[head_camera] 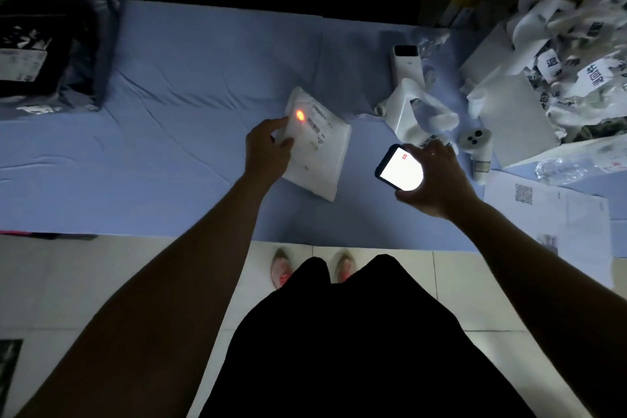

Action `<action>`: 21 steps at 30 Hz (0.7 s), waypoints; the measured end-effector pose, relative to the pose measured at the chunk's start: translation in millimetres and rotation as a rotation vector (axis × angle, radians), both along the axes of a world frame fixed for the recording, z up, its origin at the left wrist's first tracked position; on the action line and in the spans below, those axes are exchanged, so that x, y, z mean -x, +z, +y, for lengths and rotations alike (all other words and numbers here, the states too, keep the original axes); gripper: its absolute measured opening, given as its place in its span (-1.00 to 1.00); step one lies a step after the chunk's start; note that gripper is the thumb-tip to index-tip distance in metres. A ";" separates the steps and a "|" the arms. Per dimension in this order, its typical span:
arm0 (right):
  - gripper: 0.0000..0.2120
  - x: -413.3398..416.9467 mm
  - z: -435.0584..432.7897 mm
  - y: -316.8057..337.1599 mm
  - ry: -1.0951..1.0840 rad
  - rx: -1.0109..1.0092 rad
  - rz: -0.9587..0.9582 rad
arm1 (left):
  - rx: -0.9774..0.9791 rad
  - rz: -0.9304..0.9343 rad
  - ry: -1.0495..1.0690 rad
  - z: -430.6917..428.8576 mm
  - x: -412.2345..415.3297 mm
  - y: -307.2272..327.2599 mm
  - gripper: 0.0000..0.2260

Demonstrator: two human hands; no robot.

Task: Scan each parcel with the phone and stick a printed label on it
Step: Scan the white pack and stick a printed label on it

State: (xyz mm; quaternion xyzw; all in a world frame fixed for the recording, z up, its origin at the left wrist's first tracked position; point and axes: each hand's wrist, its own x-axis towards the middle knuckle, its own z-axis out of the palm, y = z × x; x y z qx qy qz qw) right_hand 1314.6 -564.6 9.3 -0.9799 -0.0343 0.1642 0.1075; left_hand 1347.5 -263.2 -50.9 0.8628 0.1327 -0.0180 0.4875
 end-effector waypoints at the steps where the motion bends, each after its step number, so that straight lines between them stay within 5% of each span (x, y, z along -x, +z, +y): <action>1: -0.10 -1.4 0.0 -0.4 0.003 0.003 -0.007 | -0.006 0.004 -0.015 1.2 -1.7 -0.2 -0.62; 15: -0.07 12.8 6.5 -17.4 -0.048 0.056 -0.003 | 0.095 0.072 -0.173 23.1 -11.6 3.7 -0.56; 21: -0.08 20.4 -10.8 -33.7 -0.151 0.068 0.031 | -0.323 0.244 -0.201 8.5 -18.9 -10.5 -0.58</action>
